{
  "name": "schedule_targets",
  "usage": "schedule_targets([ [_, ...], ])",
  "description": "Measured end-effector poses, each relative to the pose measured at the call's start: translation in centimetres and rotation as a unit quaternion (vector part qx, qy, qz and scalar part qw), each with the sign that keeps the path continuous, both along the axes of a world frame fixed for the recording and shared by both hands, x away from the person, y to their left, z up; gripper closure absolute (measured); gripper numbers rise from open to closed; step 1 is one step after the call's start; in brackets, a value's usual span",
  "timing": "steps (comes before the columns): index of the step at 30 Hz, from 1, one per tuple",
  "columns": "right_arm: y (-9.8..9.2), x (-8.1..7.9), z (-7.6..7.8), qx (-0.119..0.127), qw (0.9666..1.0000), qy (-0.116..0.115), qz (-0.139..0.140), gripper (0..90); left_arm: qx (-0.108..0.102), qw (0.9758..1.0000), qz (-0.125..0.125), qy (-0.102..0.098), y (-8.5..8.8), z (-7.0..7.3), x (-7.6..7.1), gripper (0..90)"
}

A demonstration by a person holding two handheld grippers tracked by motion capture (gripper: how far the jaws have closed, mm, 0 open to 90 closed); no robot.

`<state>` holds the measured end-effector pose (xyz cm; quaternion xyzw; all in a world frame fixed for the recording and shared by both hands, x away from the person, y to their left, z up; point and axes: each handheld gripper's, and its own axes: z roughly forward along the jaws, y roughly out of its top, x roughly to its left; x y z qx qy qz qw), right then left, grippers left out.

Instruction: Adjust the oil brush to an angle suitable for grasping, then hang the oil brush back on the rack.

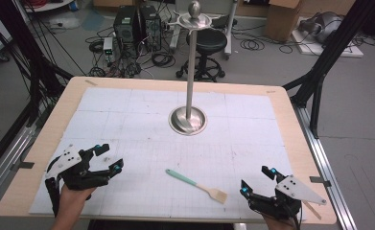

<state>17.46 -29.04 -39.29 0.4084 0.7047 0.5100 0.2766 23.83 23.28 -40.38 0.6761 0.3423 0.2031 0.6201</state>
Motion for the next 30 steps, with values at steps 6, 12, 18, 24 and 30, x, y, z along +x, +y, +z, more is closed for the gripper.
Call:
schedule_targets([
  [6,-0.3,-0.1,0.0,0.003,1.0000,0.003,0.000,16.3,0.001,1.0000,0.003,0.002,0.0,-0.1,0.1,20.7],
  [12,-0.2,0.1,-0.2,0.002,1.0000,0.007,0.001,16.4,0.006,1.0000,-0.002,0.006,-0.2,-0.4,0.2,20.7],
  [18,0.7,0.3,-0.1,-0.002,0.9999,0.004,0.013,16.4,0.006,1.0000,0.000,0.004,-0.2,-0.4,0.2,20.7],
  [24,2.4,1.0,-0.1,-0.009,0.9993,0.009,0.036,16.4,0.006,1.0000,0.002,0.007,0.0,-0.4,0.2,20.7],
  [30,5.3,2.2,-0.3,-0.033,0.9962,0.023,0.078,16.8,0.008,1.0000,0.002,0.006,0.0,-0.3,0.2,20.7],
])
